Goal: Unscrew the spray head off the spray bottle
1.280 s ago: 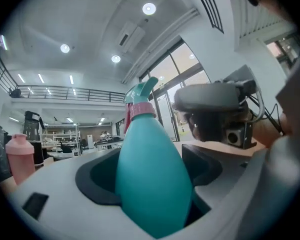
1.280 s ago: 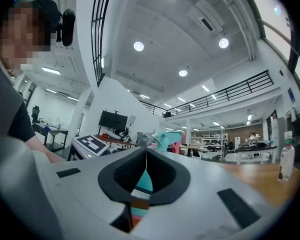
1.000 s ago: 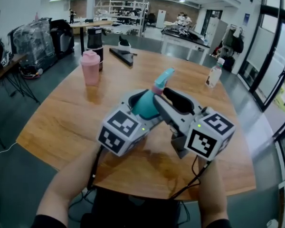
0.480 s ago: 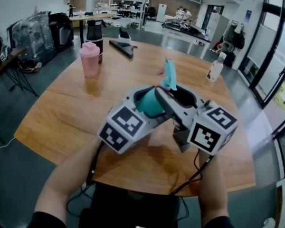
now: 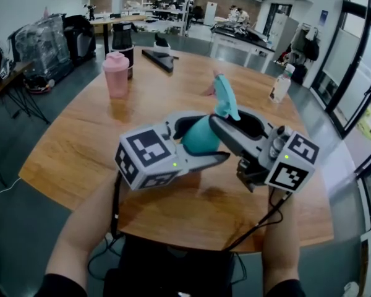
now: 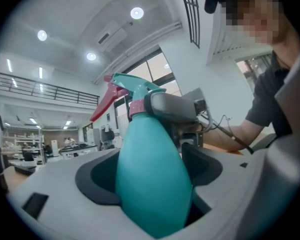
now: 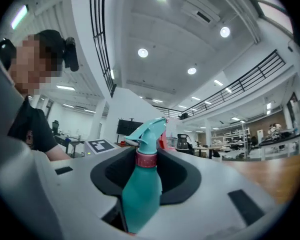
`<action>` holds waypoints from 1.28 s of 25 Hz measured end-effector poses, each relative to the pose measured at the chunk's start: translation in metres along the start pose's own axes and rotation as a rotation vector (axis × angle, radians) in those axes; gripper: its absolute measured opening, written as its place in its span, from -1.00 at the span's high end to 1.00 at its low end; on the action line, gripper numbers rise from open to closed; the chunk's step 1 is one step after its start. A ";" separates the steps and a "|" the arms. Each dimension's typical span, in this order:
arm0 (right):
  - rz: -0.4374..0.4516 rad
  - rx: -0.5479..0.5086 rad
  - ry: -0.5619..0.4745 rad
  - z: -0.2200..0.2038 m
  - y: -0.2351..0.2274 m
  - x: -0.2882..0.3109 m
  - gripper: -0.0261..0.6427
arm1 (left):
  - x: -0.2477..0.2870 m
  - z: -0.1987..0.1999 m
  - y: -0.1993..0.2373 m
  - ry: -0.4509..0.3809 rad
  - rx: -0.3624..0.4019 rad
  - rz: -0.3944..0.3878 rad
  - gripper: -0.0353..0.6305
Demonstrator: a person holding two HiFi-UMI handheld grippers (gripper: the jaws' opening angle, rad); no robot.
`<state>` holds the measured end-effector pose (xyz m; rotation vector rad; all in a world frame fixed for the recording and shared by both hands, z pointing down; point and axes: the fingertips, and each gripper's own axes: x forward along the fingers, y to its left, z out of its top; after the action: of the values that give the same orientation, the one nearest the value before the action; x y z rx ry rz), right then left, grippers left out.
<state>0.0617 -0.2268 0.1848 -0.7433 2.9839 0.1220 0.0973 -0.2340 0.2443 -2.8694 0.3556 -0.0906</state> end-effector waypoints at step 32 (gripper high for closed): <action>-0.160 -0.120 -0.250 0.086 -0.011 -0.010 0.50 | -0.002 -0.028 0.041 0.165 0.037 0.209 -0.28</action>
<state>0.0800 -0.2241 0.0995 -0.9030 2.6885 0.3596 0.0828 -0.2788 0.2614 -2.7765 0.6754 -0.2927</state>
